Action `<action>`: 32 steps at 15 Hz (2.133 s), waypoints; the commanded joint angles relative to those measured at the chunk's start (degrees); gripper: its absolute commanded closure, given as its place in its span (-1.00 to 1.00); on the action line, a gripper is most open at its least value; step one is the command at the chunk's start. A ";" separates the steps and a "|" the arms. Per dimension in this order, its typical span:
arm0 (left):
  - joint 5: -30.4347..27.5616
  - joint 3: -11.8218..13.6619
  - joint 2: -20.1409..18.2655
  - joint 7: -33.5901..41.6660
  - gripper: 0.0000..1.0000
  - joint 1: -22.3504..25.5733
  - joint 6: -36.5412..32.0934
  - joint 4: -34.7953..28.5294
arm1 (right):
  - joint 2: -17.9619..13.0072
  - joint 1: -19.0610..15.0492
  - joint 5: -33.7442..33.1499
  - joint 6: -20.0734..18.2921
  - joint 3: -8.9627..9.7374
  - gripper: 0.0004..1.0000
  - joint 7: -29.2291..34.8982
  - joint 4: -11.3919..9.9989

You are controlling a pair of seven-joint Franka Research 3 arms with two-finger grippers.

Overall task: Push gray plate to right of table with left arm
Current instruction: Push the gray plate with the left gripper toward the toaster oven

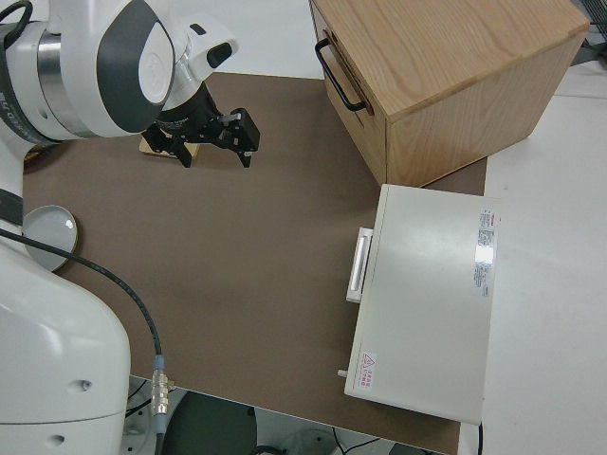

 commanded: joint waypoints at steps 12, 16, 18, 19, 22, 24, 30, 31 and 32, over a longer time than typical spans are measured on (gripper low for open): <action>-6.19 0.29 4.65 -12.12 1.00 -14.35 0.96 3.13 | -0.43 -0.62 0.46 -0.69 0.32 -0.97 -0.06 0.05; -6.19 0.29 6.76 -20.12 1.00 -20.32 0.96 6.12 | -0.43 -0.62 0.46 -0.69 0.32 -0.97 -0.15 -0.03; -6.19 0.29 8.42 -23.63 1.00 -22.87 0.96 7.96 | -0.43 -0.62 0.46 -0.69 0.32 -0.97 -0.06 -0.03; -6.19 0.29 9.13 -25.39 1.00 -24.19 0.96 8.93 | -0.43 -0.62 0.46 -0.69 0.32 -0.97 -0.15 -0.03; -6.19 -0.15 11.94 -30.14 1.00 -27.88 0.96 12.18 | -0.43 -0.62 0.46 -0.69 0.32 -0.97 -0.06 -0.03; -6.19 -2.16 14.48 -33.83 1.00 -28.60 1.31 14.73 | -0.43 -0.62 0.46 -0.69 0.32 -0.97 -0.15 -0.03; -5.93 -7.97 22.92 -43.32 1.00 -29.04 1.31 25.27 | -0.43 -0.62 0.46 -0.69 0.32 -0.97 -0.06 0.05; -5.67 -8.24 23.89 -44.73 1.00 -29.39 1.31 26.59 | -0.43 -0.62 0.46 -0.69 0.32 -0.97 -0.15 -0.03; -5.58 -8.24 24.86 -46.05 1.00 -30.17 1.31 27.82 | -0.43 -0.62 0.46 -0.69 0.32 -0.97 -0.15 -0.03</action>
